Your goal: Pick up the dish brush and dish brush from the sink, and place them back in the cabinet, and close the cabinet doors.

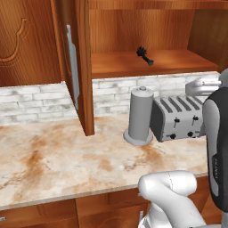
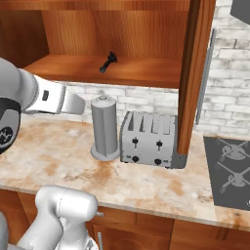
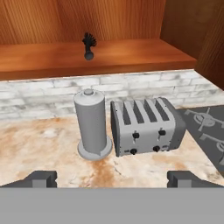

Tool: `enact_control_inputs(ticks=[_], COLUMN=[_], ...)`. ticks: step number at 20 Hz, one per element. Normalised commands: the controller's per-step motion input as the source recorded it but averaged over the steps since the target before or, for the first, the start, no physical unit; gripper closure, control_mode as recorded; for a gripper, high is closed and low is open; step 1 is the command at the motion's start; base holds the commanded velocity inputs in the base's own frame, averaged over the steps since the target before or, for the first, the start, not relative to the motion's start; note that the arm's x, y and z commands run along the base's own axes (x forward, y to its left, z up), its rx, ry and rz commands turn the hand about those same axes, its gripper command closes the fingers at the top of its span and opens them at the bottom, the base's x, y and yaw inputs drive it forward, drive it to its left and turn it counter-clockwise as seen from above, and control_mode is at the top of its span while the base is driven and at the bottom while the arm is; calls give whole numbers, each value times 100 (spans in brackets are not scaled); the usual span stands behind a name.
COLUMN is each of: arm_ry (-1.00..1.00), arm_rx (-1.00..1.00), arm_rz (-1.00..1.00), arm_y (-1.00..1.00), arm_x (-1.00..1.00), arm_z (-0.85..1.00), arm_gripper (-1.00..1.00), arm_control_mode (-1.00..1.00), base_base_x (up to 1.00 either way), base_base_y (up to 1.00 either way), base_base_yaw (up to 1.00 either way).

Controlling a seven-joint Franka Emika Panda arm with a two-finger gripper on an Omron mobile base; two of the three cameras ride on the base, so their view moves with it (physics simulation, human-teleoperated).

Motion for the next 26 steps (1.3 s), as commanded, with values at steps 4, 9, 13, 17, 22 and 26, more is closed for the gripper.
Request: enact_control_inputs(ticks=[4, 9, 13, 17, 22, 26], arm_ry=[0, 0, 0, 0, 0, 0], arm_rx=[0, 0, 0, 0, 0, 0], arm_rz=[3, 3, 0, 0, 0, 0], arm_y=[0, 0, 0, 0, 0, 0], arm_x=[-31, -16, 0, 0, 0, 0], arm_z=[-11, -8, 0, 0, 0, 0], arm_gripper=[-100, -100, -100, -100, -100, -100], arm_control_mode=[-100, 100, 100, 100, 100, 100], base_base_x=[0, -9, -69, -100, -99, -79], base_base_y=[0, 0, -16, -47, -42, -23], base_base_yaw=[0, 2, -2, -18, -32, -44])
